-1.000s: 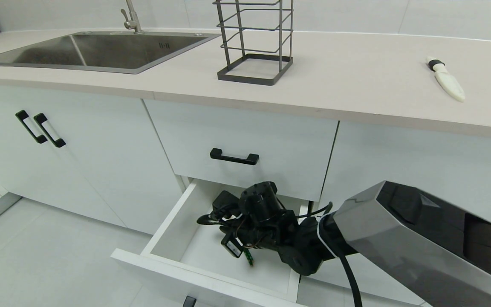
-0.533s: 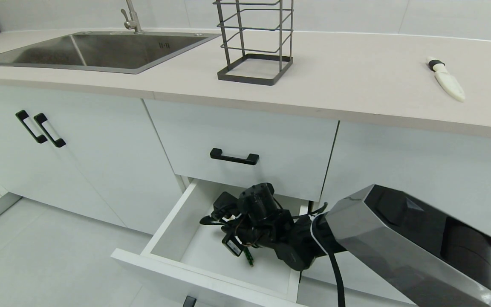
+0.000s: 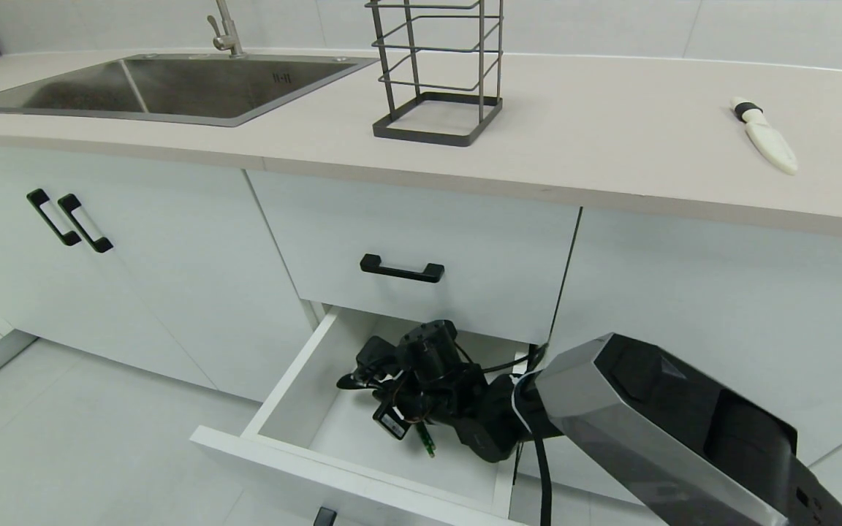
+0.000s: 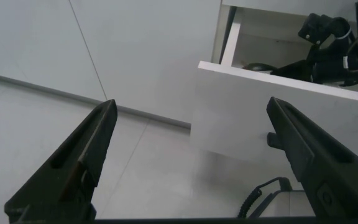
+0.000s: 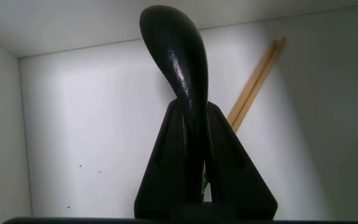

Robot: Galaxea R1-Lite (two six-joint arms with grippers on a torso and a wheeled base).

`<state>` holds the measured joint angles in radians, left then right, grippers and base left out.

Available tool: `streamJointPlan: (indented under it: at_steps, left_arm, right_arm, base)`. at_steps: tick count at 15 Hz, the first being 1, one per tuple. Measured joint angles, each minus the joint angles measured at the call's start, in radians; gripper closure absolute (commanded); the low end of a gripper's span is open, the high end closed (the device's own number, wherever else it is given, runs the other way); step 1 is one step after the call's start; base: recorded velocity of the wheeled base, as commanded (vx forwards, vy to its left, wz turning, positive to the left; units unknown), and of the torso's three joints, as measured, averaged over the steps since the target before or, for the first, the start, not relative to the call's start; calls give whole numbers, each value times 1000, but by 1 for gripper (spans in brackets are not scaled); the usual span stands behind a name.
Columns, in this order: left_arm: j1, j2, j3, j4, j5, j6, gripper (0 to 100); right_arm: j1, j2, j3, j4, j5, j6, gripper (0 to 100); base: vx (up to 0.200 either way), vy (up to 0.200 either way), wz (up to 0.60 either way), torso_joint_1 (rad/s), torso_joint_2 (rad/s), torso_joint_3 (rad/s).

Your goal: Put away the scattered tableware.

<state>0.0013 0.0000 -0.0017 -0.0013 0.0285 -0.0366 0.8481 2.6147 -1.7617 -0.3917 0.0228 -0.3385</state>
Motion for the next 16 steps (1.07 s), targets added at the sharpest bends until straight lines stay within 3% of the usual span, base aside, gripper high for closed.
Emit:
streamJointPlan:
  at_steps: [6,7,16]
  left_arm:
    - [0,0,0,0,0,0,0]
    - [0,0,0,0,0,1,0]
    - [0,0,0,0,0,0,0]
  right_arm:
    - [-1,36,-40,6,1,0,100]
    - [-1,38,-51,18,3,0,0]
    - [56,-47,-100,120,93,-1,0]
  base:
    - [0,0,0,0,0,0]
    - [0,0,0,0,0,0]
    - [0,0,0,0,0,0]
